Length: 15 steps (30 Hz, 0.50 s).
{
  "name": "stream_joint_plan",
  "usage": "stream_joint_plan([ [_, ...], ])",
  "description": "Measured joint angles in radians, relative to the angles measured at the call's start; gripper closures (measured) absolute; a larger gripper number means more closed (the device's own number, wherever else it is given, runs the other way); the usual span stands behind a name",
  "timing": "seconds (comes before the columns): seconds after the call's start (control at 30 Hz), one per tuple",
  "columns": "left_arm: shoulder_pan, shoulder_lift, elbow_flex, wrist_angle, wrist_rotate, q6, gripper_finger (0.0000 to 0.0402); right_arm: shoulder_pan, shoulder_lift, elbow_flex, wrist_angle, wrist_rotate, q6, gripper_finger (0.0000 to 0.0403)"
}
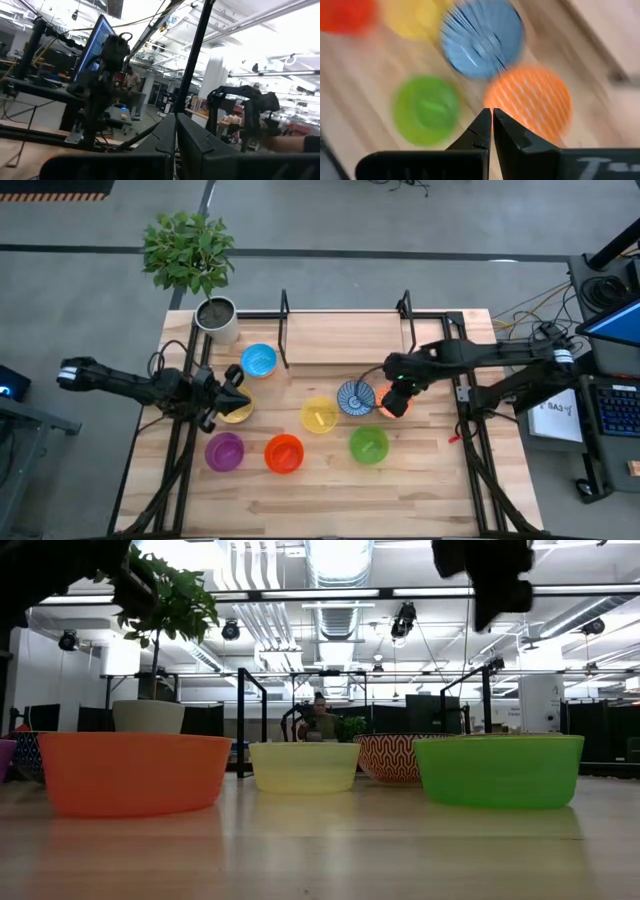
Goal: Place and stack bowls onto a shelf
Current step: Put the orange patterned bowl on the shelf
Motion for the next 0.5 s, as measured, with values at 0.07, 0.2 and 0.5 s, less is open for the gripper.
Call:
stream_joint_plan([
  [0.07, 0.0, 0.017, 0.015, 0.0, 0.0, 0.017, 0.0402, 0.0, 0.037, 0.015, -0.112, 0.0, 0.055, 0.0394],
  [0.2, 0.0, 0.048, 0.049, -0.001, -0.01, 0.032, 0.0402, 0.0, 0.103, 0.007, -0.192, -0.009, 0.103, 0.0394],
  [0.5, 0.0, 0.06, 0.168, -0.124, -0.014, 0.124, 0.0402, -0.001, 0.24, 0.008, -0.193, -0.042, 0.13, 0.0394],
])
